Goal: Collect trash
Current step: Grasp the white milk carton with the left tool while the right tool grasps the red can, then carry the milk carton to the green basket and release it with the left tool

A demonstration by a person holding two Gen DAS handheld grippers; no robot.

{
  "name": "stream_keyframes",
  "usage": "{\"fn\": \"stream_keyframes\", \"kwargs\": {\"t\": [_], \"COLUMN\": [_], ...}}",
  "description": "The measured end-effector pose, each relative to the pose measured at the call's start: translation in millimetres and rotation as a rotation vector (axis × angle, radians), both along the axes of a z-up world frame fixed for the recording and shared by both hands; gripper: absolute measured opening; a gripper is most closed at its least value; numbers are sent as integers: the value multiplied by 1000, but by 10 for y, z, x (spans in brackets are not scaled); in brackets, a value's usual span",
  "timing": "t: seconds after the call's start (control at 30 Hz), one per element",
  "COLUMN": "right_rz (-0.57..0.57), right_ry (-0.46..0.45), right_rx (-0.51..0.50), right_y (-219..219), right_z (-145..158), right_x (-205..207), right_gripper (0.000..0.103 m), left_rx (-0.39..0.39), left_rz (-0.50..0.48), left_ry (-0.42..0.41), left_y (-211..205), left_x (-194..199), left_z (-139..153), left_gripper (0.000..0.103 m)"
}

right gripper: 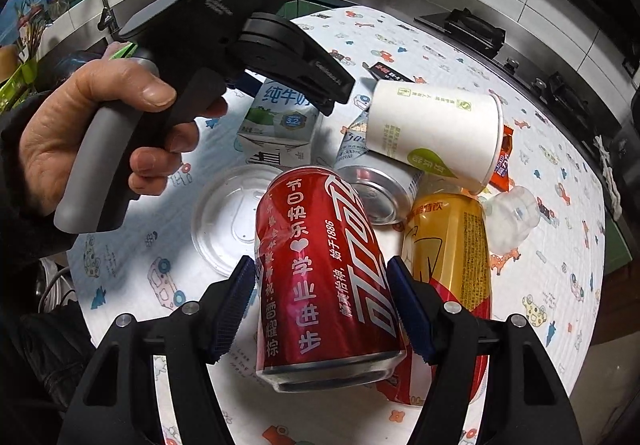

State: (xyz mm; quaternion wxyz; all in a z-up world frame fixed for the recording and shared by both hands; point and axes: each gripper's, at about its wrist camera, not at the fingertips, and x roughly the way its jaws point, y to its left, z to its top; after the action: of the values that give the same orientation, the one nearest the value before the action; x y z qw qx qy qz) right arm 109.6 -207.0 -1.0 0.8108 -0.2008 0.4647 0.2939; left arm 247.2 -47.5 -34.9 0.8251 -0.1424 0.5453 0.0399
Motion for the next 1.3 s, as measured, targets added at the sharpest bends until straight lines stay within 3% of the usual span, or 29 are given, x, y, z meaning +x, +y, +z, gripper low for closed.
{"fn": "stream_keyframes", "kwargs": {"t": [0.53,0.87,1.3], "right_rz": [51,148,256], "right_ry": [-42,-74,-92], "right_rx": [12,18,14], "right_y": [596,1346,2252], "right_z": [183,281,321], "right_x": [-33,-44,-90], "right_gripper": [66,66,66], "left_rx": [17,33,51], "left_rz": [-9,62,164], "left_ry": [-126,-185,-203], "left_y": [730,1511,2383], "left_x": [-574,-896,-1148], "left_z": [402,605,630], "left_gripper": [71,71,71]}}
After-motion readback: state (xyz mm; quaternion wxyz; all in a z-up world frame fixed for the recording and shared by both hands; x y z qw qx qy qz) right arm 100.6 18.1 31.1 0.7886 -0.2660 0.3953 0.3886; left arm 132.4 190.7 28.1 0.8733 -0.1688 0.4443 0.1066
